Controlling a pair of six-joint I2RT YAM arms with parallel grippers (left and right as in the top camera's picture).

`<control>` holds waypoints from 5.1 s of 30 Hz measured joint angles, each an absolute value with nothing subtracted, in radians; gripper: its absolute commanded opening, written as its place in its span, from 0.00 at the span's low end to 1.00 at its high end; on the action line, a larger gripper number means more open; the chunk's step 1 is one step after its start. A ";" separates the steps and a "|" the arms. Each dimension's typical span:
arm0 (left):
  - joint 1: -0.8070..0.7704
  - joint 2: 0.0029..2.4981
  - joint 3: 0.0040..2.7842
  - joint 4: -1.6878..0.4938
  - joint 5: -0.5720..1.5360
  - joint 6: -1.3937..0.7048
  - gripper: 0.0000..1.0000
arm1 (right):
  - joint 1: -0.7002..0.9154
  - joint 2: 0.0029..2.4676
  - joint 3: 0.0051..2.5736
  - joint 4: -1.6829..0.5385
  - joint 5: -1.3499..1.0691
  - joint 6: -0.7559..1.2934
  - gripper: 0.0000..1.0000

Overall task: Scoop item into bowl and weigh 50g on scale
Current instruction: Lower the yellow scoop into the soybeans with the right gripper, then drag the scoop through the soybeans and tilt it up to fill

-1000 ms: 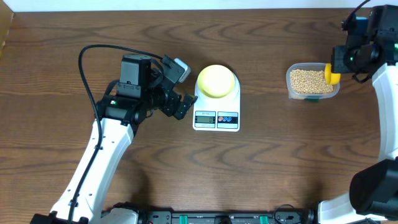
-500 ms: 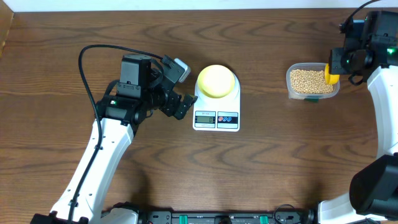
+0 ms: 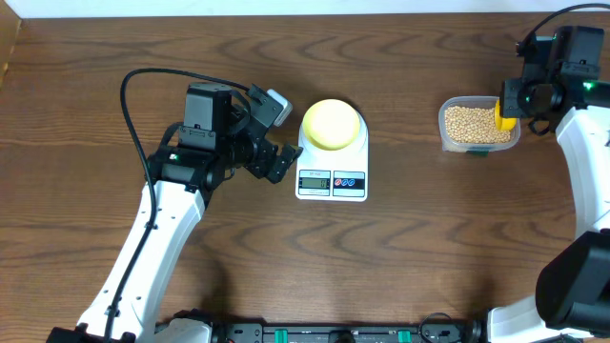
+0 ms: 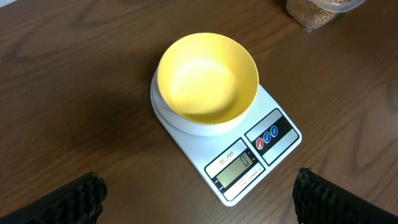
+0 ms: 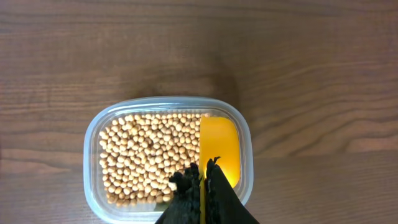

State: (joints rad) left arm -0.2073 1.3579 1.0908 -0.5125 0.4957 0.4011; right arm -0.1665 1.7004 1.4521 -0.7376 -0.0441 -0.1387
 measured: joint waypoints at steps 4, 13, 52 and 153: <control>-0.207 1.358 1.091 -0.513 0.495 0.401 0.97 | -0.167 1.700 1.419 -0.702 -0.044 -0.139 0.01; -0.208 1.358 1.091 -0.513 0.496 0.401 0.98 | -0.167 1.700 1.398 -0.687 -0.044 -0.139 0.01; -0.208 1.358 1.091 -0.513 0.496 0.401 0.97 | -0.167 1.699 1.345 -0.658 -0.144 -0.135 0.02; -0.208 1.357 1.091 -0.513 0.495 0.401 0.98 | -0.560 1.761 1.339 -0.672 -0.795 -0.140 0.01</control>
